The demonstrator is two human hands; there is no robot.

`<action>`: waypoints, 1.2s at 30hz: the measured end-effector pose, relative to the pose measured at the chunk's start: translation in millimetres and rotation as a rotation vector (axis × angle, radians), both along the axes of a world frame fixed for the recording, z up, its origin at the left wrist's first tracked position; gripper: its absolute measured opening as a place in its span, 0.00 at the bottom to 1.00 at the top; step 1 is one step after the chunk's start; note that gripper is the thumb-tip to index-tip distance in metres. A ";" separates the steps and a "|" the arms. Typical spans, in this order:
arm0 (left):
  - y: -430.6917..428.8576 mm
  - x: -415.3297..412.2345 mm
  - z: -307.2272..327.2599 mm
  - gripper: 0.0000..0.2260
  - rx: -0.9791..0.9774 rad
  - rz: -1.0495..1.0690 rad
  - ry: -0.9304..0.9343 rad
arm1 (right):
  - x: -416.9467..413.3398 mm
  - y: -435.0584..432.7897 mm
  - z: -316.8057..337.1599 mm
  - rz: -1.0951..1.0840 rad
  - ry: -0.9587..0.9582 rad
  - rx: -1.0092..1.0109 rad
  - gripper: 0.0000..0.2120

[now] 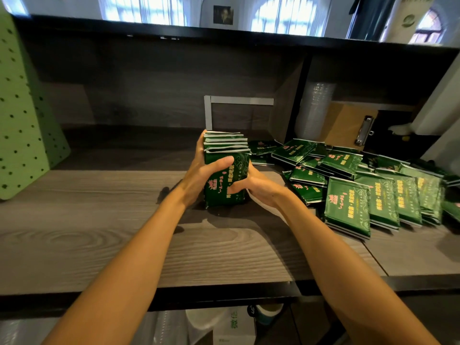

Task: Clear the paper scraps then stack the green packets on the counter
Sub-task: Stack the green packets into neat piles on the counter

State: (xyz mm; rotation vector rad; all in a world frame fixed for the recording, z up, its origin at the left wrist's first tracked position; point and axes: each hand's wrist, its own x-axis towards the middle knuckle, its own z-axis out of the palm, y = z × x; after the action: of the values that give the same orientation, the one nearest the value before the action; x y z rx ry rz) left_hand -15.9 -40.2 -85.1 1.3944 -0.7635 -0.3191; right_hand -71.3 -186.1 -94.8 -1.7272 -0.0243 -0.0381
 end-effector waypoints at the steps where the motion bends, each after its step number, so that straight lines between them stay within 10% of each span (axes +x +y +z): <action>1: -0.2 0.4 0.0 0.49 0.011 -0.023 -0.006 | 0.7 0.1 -0.1 0.001 -0.005 -0.020 0.49; 14: 3.1 11.1 -0.1 0.34 0.232 0.056 -0.073 | 1.8 -1.1 -0.2 -0.076 -0.003 -0.082 0.38; 24: 0.2 12.6 11.1 0.06 0.003 0.138 0.494 | 5.4 -17.9 8.5 -0.255 -0.062 0.077 0.23; 29: 6.9 23.8 11.7 0.09 0.038 0.162 0.615 | 26.4 -32.1 -6.7 -0.506 0.133 -0.885 0.22; 36: 11.8 32.3 14.7 0.10 0.147 0.156 0.641 | 45.0 -29.5 -15.7 -0.404 0.286 -1.122 0.33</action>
State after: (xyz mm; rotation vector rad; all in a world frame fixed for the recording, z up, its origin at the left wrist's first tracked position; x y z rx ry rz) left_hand 16.4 -28.5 -70.4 1.3668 -0.1045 -0.6676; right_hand -26.3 -215.6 -110.6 -2.8134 0.6217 -0.0849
